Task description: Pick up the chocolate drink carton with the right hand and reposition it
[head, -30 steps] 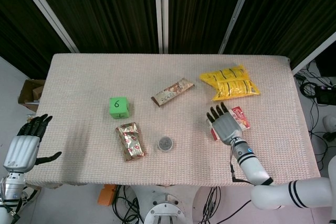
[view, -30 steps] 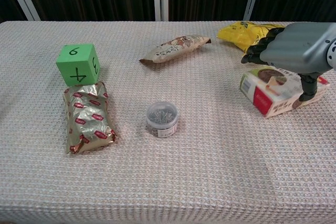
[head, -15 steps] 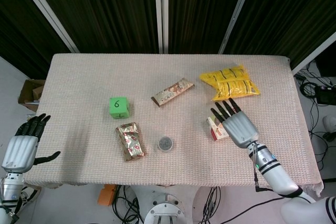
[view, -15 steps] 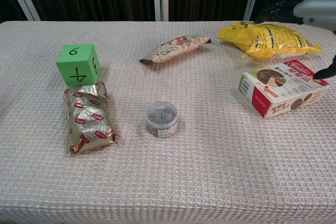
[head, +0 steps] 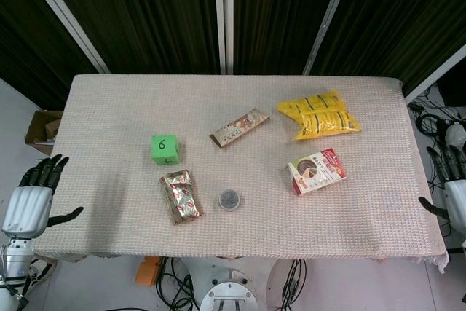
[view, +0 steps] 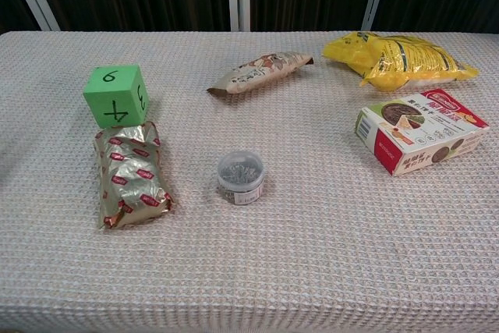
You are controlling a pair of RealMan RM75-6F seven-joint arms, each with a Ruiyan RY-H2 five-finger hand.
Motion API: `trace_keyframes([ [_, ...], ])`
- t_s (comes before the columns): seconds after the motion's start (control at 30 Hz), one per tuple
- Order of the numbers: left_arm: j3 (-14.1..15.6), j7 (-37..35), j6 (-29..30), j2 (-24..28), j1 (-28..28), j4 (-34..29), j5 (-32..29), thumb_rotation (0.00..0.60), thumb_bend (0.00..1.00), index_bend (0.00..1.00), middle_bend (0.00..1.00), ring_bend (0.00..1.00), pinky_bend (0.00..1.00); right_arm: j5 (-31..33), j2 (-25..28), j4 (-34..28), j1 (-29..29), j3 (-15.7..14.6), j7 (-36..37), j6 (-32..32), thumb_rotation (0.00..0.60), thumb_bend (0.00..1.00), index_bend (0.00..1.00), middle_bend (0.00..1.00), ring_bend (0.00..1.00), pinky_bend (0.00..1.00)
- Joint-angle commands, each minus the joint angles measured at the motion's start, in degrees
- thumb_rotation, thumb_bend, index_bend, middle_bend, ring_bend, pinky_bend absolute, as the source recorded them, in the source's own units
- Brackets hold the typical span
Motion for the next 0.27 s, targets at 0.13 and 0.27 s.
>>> trace_keyframes([
  [0.13, -0.05, -0.08, -0.63, 0.3, -0.13, 0.12, -0.55, 0.474, 0.04, 0.08, 0.08, 0.07, 0.19, 3.8, -2.38, 0.56, -4.95, 3.36, 0.36, -2.93, 0.6, 0.0, 0.0, 0.0, 0.0, 0.0],
  [0.27, -0.14, -0.75, -0.75, 0.47, -0.12, 0.49, -0.81, 0.473, 0.04, 0.08, 0.07, 0.07, 0.19, 2.71, -2.87, 0.95, -5.64, 4.36, 0.54, -3.72, 0.6, 0.0, 0.0, 0.0, 0.0, 0.0],
])
